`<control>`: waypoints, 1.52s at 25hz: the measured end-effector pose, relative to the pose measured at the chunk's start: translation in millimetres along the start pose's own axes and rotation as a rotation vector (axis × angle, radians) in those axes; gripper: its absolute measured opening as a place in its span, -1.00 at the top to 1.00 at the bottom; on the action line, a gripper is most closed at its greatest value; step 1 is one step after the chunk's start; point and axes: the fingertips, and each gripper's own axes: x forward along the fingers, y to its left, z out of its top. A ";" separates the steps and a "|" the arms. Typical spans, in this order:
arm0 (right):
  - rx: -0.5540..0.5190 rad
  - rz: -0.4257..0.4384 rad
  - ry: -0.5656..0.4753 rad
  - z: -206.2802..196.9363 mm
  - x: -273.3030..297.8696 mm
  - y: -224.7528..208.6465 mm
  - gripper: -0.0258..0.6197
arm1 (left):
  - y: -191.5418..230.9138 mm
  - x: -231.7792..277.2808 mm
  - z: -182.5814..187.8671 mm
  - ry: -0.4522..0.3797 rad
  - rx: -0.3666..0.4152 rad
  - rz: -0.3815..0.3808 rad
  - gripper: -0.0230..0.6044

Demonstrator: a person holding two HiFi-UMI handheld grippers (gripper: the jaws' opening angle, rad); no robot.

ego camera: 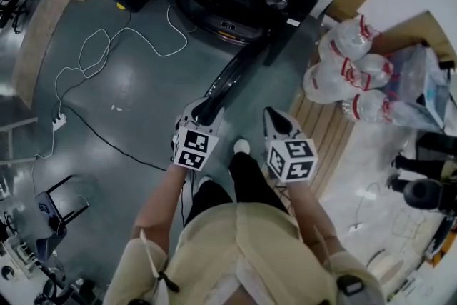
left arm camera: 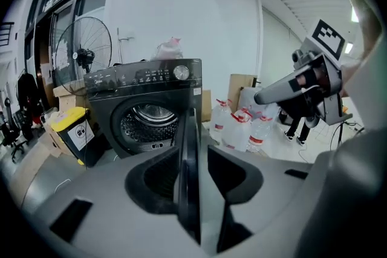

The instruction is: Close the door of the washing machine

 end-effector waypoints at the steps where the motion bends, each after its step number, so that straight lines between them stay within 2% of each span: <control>1: 0.000 0.007 0.005 -0.7 3.0 -0.3 0.90 | 0.6 4.2 -2.8 0.010 -0.001 0.004 0.51; 12: 0.001 0.032 0.033 -5.5 19.2 -6.2 0.90 | 8.6 31.6 -20.4 0.091 -0.011 0.034 0.51; 25: 0.013 0.037 0.034 -0.8 26.5 -11.7 0.90 | 9.9 35.5 -21.5 0.147 0.004 -0.009 0.57; 30: 0.014 0.042 0.026 1.6 24.1 -6.1 0.90 | 21.3 35.0 -21.9 0.139 -0.002 -0.009 0.57; 38: 0.018 0.022 0.032 -0.3 23.5 -3.0 0.90 | 52.6 38.0 -22.5 0.149 0.034 -0.020 0.56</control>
